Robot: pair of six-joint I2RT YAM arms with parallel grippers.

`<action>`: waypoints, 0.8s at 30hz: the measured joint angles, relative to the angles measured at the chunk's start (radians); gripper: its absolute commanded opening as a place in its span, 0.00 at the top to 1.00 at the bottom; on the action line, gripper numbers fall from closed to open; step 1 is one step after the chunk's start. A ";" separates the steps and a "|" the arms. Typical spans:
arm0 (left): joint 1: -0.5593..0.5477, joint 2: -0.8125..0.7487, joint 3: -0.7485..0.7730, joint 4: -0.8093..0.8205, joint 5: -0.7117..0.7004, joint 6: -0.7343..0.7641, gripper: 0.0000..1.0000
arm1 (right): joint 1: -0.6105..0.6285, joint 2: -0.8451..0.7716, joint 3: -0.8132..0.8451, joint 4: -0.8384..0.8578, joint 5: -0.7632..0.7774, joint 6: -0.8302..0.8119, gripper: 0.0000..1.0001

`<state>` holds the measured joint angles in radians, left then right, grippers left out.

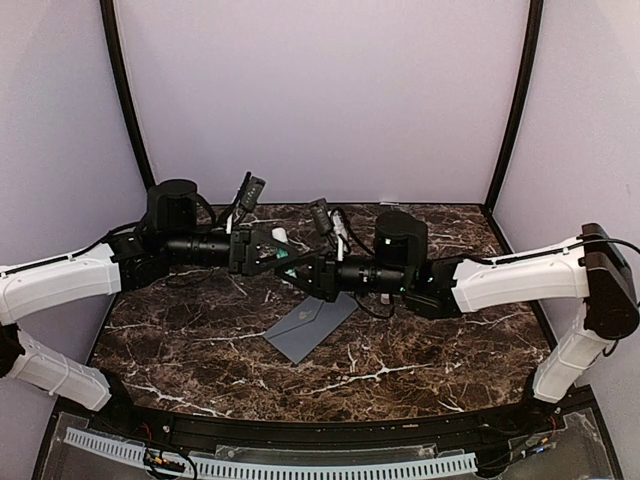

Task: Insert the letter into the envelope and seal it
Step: Screw the solid glue.

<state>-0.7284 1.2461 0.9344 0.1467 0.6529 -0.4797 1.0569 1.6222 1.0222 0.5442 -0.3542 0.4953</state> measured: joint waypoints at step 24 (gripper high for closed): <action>0.001 -0.019 -0.062 0.160 -0.019 -0.105 0.65 | 0.009 -0.010 -0.059 0.166 0.079 0.052 0.94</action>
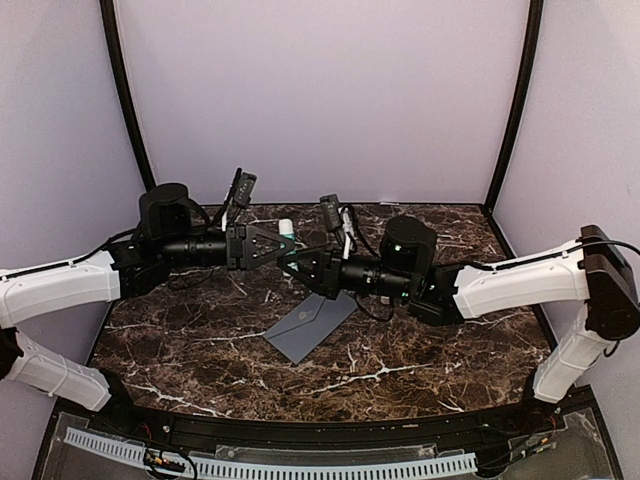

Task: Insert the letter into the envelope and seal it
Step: Screw the solid glue.

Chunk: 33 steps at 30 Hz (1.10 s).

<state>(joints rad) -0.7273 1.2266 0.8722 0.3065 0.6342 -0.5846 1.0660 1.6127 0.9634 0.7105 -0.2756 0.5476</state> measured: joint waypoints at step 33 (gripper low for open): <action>0.003 0.004 -0.053 0.135 -0.019 -0.059 0.98 | 0.006 -0.006 0.015 -0.037 -0.038 0.006 0.32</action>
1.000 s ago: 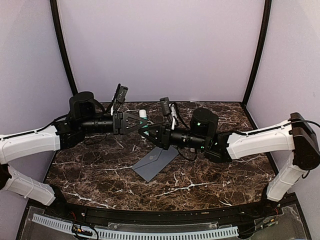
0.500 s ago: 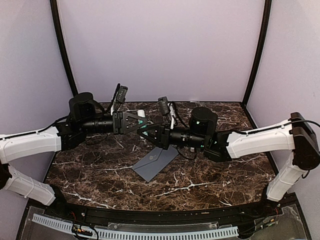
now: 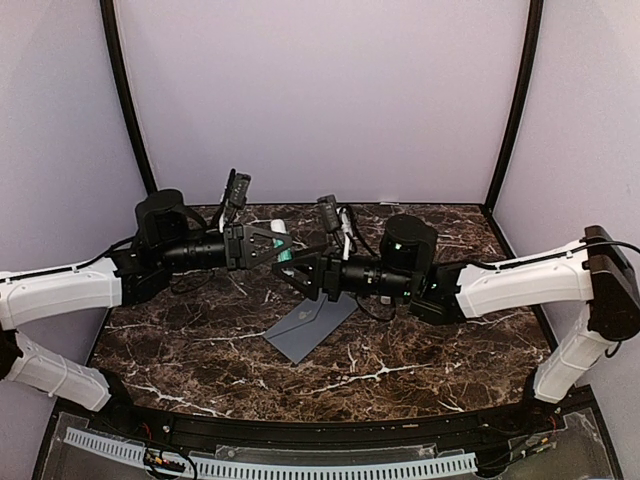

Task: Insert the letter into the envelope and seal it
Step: Screw the solid glue.

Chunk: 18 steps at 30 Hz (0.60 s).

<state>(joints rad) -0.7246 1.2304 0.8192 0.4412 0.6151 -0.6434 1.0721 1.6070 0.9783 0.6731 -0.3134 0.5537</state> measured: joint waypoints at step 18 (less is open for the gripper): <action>0.000 -0.069 -0.031 0.190 0.045 -0.044 0.99 | 0.000 -0.028 0.027 -0.009 -0.183 -0.006 0.62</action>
<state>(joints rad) -0.7246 1.1610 0.7879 0.6312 0.6605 -0.6872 1.0725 1.5787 1.0058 0.6640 -0.4969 0.5480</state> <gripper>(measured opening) 0.226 0.424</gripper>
